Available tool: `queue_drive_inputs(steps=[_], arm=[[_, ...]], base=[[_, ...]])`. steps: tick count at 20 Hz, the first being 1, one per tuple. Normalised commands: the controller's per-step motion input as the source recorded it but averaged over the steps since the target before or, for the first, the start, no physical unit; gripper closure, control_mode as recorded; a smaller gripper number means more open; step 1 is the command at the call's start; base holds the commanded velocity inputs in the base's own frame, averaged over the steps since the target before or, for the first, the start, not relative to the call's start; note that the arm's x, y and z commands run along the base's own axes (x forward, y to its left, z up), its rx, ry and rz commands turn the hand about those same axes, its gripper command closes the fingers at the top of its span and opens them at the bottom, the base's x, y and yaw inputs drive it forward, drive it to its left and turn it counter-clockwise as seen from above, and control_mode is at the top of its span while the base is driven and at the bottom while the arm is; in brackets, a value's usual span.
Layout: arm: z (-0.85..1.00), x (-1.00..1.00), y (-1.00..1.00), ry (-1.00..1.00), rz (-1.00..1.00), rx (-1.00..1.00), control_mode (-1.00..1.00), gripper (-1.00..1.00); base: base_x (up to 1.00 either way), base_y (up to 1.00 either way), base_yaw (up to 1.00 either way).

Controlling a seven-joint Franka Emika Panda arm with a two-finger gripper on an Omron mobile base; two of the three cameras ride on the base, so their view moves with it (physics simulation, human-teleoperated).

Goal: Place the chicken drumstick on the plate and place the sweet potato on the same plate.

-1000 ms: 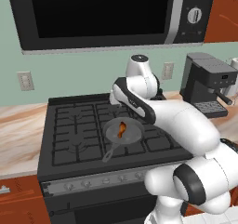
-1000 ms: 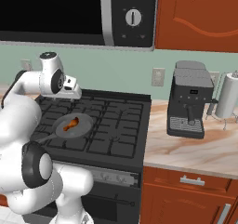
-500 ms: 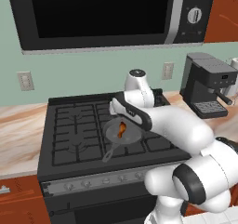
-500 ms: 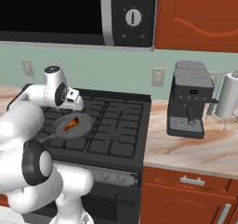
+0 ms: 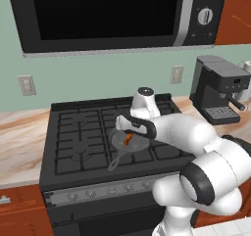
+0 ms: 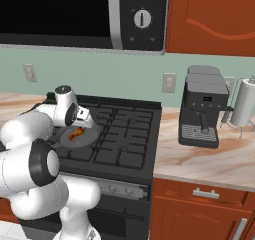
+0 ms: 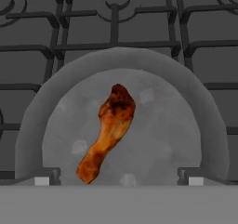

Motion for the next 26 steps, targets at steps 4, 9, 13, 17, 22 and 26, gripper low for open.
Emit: queue_drive_inputs(steps=[4, 9, 13, 17, 22, 26], arm=[[-0.3, 0.27, 0.0, 0.01, 0.0, 0.0, -1.0, -1.0], [-0.15, 0.18, 0.02, 0.05, -0.03, 0.0, -1.0, -1.0], [-0.03, 0.07, 0.01, 0.07, -0.01, 0.0, -1.0, -1.0], [-0.09, 0.12, 0.03, 0.05, -0.01, 0.0, -1.0, -1.0], [-0.15, 0.21, 0.08, 0.03, -0.01, 0.0, -1.0, -1.0], [-0.17, 0.22, 0.11, 0.0, 0.0, 0.0, -1.0, -1.0]], base=[[0.0, 0.0, 0.0], [0.0, 0.0, 0.0], [0.0, 0.0, 0.0], [0.0, 0.0, 0.0], [0.0, 0.0, 0.0], [0.0, 0.0, 0.0]])
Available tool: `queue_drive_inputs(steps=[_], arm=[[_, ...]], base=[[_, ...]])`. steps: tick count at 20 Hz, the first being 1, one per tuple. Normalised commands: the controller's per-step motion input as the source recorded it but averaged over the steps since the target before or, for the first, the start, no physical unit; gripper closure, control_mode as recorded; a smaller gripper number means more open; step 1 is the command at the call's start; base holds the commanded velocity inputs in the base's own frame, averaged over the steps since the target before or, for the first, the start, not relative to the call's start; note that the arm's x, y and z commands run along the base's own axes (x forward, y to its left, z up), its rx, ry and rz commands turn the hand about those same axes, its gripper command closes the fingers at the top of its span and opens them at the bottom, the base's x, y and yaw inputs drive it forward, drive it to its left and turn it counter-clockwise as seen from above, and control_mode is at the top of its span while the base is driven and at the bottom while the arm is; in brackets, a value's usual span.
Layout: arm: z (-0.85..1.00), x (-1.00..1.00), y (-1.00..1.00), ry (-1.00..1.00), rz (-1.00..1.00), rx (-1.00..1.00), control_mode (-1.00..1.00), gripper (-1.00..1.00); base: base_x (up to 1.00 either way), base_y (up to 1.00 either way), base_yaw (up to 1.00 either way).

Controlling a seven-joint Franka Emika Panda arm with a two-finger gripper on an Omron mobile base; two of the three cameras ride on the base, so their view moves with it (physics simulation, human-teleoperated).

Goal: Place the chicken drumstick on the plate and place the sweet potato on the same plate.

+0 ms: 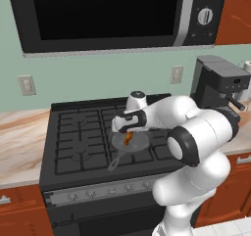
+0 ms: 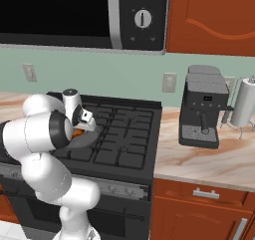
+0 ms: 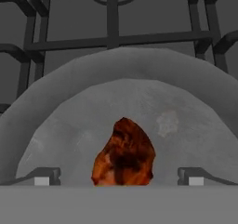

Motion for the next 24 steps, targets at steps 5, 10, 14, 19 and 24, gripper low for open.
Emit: queue_drive_inputs(steps=[5, 10, 14, 19, 24], arm=[[-0.15, 0.1, 0.08, 0.01, 0.0, 0.0, -1.0, -1.0], [-0.27, 0.02, 0.0, 0.01, 0.0, 0.0, -1.0, -1.0], [-0.23, 0.0, 0.0, 0.02, 0.0, 0.0, -1.0, -1.0], [-0.07, 0.0, 0.0, 0.01, 0.0, 0.0, -1.0, 1.0], [0.0, 0.0, 0.0, 0.0, 0.0, 0.0, -1.0, 1.0]], base=[[0.0, 0.0, 0.0], [0.0, 0.0, 0.0], [0.0, 0.0, 0.0], [0.0, 0.0, 0.0], [0.0, 0.0, 0.0]])
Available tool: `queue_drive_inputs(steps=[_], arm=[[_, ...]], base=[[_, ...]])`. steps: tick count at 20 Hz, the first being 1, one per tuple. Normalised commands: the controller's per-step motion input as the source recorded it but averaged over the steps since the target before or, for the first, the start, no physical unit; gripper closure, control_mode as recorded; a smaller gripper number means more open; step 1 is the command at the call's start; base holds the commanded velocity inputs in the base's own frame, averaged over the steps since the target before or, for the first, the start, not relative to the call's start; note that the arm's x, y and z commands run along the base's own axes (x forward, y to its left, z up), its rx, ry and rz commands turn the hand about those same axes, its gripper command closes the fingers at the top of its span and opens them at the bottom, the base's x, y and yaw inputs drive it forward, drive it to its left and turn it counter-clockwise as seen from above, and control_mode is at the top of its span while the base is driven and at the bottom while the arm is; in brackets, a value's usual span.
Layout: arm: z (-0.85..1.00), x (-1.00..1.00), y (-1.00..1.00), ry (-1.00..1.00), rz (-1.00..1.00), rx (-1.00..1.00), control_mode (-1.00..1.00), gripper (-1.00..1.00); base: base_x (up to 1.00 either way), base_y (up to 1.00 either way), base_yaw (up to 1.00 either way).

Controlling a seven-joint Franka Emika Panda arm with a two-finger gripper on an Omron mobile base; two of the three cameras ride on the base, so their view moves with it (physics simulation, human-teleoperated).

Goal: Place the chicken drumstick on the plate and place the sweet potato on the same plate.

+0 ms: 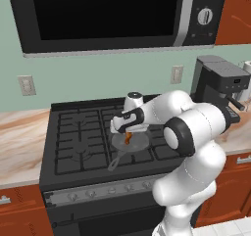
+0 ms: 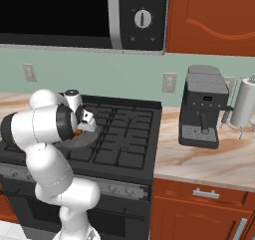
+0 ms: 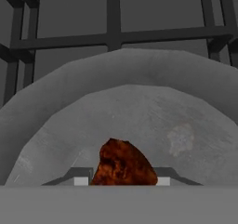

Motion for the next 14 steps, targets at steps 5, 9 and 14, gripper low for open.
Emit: queue_drive_inputs(steps=[5, 9, 14], arm=[[0.04, -0.02, 0.0, -0.03, 0.0, 0.0, -1.0, 1.0], [0.44, -0.28, -0.04, -0.06, 0.0, -0.02, -1.0, 1.0], [0.58, -0.36, -0.05, -0.03, -0.03, -0.02, -1.0, 1.0]], base=[[0.0, 0.0, 0.0], [0.0, 0.0, 0.0], [0.0, 0.0, 0.0]])
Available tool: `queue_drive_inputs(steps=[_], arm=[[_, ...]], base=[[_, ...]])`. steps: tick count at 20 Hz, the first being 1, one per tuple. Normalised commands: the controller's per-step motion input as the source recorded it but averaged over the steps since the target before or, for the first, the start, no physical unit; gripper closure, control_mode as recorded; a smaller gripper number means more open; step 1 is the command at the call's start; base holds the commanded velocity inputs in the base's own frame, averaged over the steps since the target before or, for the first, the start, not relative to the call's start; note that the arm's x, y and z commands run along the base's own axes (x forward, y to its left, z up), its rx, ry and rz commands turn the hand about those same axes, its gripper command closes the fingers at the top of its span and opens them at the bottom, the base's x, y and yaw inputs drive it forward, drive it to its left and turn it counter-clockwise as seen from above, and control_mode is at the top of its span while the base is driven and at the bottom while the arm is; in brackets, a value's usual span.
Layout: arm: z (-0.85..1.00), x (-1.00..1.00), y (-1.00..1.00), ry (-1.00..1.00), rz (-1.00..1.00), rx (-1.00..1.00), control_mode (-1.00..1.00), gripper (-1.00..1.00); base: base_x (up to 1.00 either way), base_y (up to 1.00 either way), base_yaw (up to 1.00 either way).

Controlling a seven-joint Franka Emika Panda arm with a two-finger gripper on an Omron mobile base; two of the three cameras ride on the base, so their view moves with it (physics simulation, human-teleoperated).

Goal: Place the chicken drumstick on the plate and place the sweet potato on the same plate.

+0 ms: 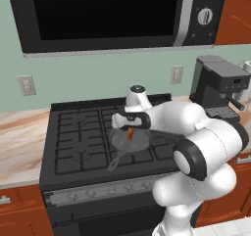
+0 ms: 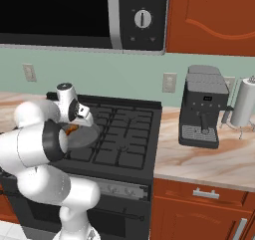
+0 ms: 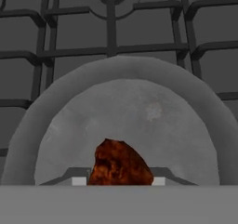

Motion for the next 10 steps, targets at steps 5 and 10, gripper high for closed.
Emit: queue_drive_inputs(steps=[5, 10], arm=[[0.51, -0.24, -0.25, 0.0, -0.08, -0.01, -1.0, 1.0], [0.49, -0.36, -0.7, 0.0, -0.01, 0.0, -1.0, 1.0]], base=[[0.0, 0.0, 0.0], [0.0, 0.0, 0.0]])
